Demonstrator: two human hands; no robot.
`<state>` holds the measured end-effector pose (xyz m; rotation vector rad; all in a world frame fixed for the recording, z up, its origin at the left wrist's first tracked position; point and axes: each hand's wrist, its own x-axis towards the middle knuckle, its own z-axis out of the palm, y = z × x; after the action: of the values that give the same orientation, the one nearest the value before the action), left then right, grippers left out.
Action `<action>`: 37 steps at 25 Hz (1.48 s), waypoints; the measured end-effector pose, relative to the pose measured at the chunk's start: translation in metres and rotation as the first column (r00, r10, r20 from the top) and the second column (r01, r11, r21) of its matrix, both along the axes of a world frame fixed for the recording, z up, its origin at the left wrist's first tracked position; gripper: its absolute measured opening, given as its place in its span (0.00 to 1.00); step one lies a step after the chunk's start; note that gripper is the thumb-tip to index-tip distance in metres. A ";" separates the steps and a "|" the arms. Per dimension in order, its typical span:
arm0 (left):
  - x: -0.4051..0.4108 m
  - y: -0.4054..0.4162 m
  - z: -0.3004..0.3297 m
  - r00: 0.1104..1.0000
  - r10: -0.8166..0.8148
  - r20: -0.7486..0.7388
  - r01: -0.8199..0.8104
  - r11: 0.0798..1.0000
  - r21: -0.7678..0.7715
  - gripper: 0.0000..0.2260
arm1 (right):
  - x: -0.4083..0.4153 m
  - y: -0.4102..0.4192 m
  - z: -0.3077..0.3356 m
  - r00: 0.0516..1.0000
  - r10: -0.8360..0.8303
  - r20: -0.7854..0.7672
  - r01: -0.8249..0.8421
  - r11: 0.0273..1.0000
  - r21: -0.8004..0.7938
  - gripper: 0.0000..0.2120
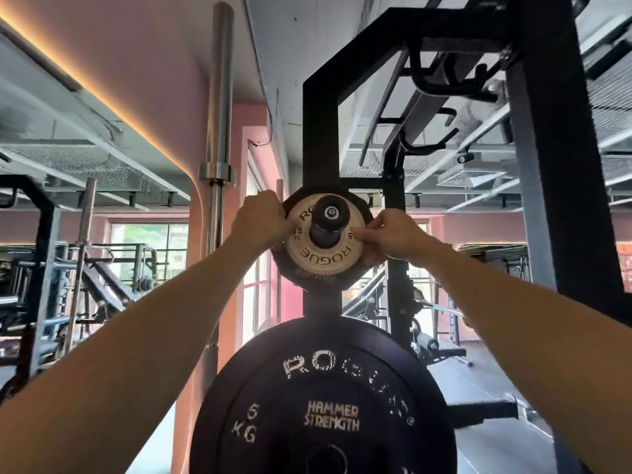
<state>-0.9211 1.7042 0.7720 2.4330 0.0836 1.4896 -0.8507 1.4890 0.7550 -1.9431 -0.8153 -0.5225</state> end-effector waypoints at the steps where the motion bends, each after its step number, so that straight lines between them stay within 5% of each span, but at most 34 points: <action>1: 0.008 0.002 -0.003 1.000 0.012 0.004 -0.012 1.000 -0.004 0.17 | 0.007 0.003 -0.001 1.000 -0.017 -0.002 0.017 1.000 0.007 0.15; 7: 0.022 -0.011 -0.019 0.993 0.080 0.091 -0.079 0.997 -0.012 0.12 | 0.011 0.008 -0.009 0.987 -0.132 0.087 0.129 0.991 0.036 0.18; 11: 0.016 -0.012 -0.054 0.994 -0.095 0.049 0.098 0.992 -0.079 0.14 | -0.002 0.000 -0.033 0.942 -0.272 0.199 0.292 0.953 -0.078 0.16; 15: 0.001 -0.024 -0.108 0.974 -0.063 -0.219 0.079 0.995 0.064 0.14 | -0.018 -0.043 -0.080 0.942 -0.307 0.131 0.332 0.910 -0.250 0.15; 18: -0.012 -0.068 -0.158 0.888 -0.185 -0.421 0.222 0.974 0.041 0.18 | -0.042 -0.084 -0.131 0.930 -0.362 0.057 0.357 0.862 -0.359 0.17; 27: -0.089 -0.250 -0.395 0.421 -0.416 -0.806 0.488 0.853 -0.185 0.22 | -0.183 -0.263 -0.381 0.716 -0.626 -0.309 0.363 0.712 -0.601 0.22; 34: -0.218 -0.340 -0.594 -0.074 -0.357 -0.931 0.520 0.783 -0.342 0.22 | -0.355 -0.339 -0.570 0.360 -0.690 -0.628 0.312 0.724 -0.615 0.26; 37: -0.277 -0.353 -0.666 -0.291 -0.248 -0.924 0.542 0.753 -0.373 0.20 | -0.431 -0.343 -0.642 0.135 -0.645 -0.752 0.313 0.748 -0.585 0.26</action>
<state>-1.1980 1.3513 0.1057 2.5721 -0.6148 -1.0273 -1.2819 1.1465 0.1131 -2.2838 0.6398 0.4989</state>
